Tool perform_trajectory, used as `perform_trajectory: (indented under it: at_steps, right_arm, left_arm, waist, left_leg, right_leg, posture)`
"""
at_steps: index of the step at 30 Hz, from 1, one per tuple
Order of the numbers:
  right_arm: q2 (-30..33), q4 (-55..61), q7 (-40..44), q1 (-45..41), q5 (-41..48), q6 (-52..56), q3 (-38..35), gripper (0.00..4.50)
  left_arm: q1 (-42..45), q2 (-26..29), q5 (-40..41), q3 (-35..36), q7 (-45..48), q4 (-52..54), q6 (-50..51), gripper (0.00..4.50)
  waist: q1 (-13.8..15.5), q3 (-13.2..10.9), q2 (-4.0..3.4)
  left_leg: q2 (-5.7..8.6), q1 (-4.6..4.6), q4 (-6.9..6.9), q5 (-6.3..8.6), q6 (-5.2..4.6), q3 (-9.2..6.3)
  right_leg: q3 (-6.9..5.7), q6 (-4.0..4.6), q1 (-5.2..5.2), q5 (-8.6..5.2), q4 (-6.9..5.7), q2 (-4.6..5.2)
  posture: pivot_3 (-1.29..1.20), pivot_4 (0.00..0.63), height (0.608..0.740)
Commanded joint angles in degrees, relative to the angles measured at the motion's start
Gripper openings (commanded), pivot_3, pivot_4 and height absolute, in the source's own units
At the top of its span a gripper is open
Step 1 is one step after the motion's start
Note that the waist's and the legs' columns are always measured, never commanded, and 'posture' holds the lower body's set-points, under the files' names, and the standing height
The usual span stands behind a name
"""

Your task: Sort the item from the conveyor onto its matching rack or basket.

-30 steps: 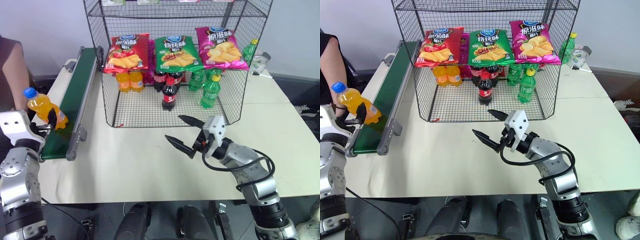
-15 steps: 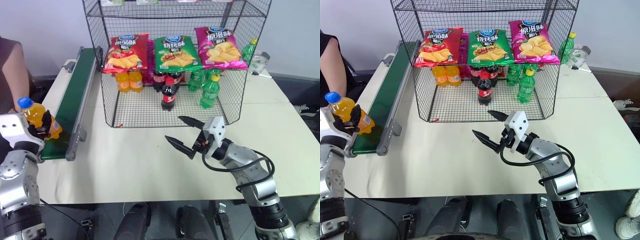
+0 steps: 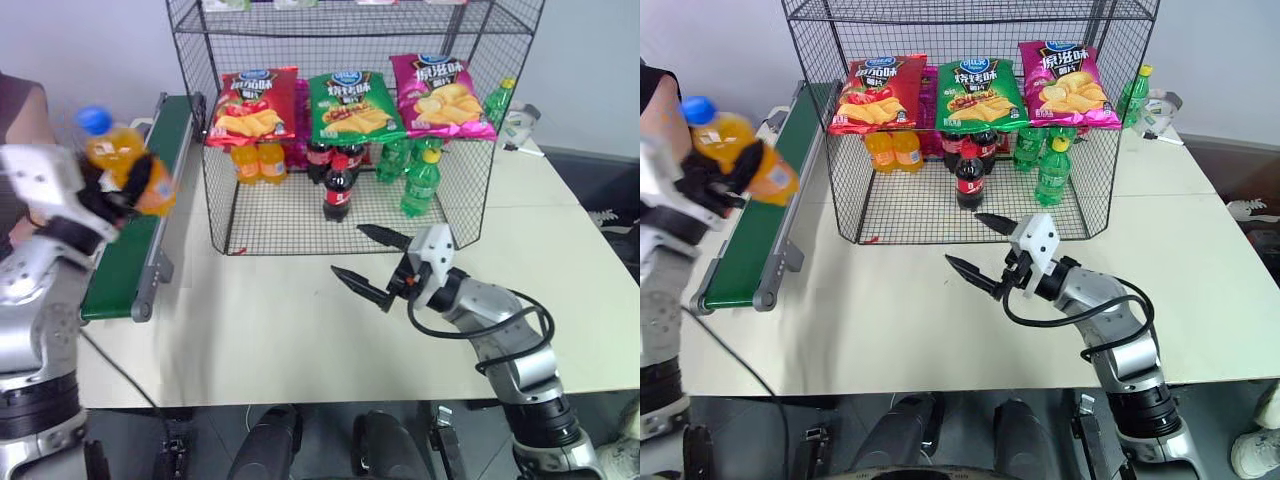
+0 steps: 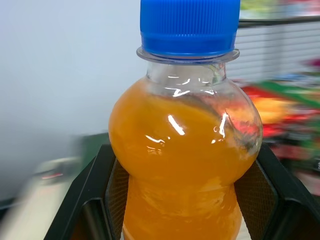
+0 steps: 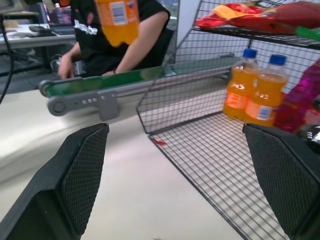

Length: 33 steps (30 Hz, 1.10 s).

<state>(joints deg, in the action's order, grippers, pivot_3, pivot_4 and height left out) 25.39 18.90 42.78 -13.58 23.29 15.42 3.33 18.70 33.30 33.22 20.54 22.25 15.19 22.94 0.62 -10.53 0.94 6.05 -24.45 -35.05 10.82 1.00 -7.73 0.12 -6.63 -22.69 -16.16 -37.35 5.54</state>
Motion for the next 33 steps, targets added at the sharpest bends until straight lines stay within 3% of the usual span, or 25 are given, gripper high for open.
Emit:
perform_trajectory:
  at_steps: [1,7,14,24,33]
  right_arm:
    - [0.99,1.17,-0.22,-0.57,0.44,-0.4,-2.35,4.5]
    - [1.28,3.52,-2.33,0.32,0.33,0.86,-3.55,4.5]
    - [1.61,6.06,-4.31,1.11,0.71,2.68,-4.01,4.5]
    - [2.93,6.65,-4.39,-0.06,0.85,4.19,-4.09,4.5]
    - [3.3,7.57,-4.61,0.24,1.07,4.93,-4.62,4.5]
  left_arm:
    - [4.04,-4.14,-3.87,-7.48,-1.62,-0.06,-0.81,2.37]
    - [7.85,-14.33,-15.09,-15.41,-6.0,-15.09,-10.63,2.37]
    - [16.72,-21.56,-22.03,-15.81,-9.08,-40.92,-27.34,2.37]
    - [30.46,-24.95,-25.81,-13.94,-14.1,-71.34,-45.1,2.37]
    - [33.4,-25.72,-26.82,-12.78,-15.9,-80.57,-47.88,2.37]
  waist:
    - [0.04,0.0,0.01]
    - [-0.13,-0.01,0.02]
    - [0.15,-0.02,0.04]
    - [-0.13,-0.03,0.08]
    - [-0.01,-0.03,0.08]
  left_leg:
    - [-0.01,0.0,0.0,0.0,0.0,-0.01]
    - [-0.01,-0.01,0.02,-0.01,0.01,0.04]
    - [0.04,-0.05,-0.04,-0.02,0.01,0.04]
    - [0.09,-0.07,-0.07,-0.02,0.0,0.01]
    - [0.09,-0.06,-0.1,-0.03,-0.01,0.01]
  right_leg:
    - [-0.01,0.0,0.02,0.0,0.0,-0.01]
    - [0.04,-0.01,-0.02,0.0,-0.01,-0.03]
    - [0.01,-0.02,-0.04,0.01,-0.04,-0.02]
    - [-0.08,-0.05,-0.02,0.01,-0.04,-0.04]
    - [-0.09,-0.06,-0.01,0.02,-0.12,-0.08]
  posture:
    - [0.0,0.15,0.74]
    - [0.0,0.15,0.74]
    - [0.0,0.15,0.74]
    - [0.0,0.15,0.74]
    - [0.0,0.15,0.74]
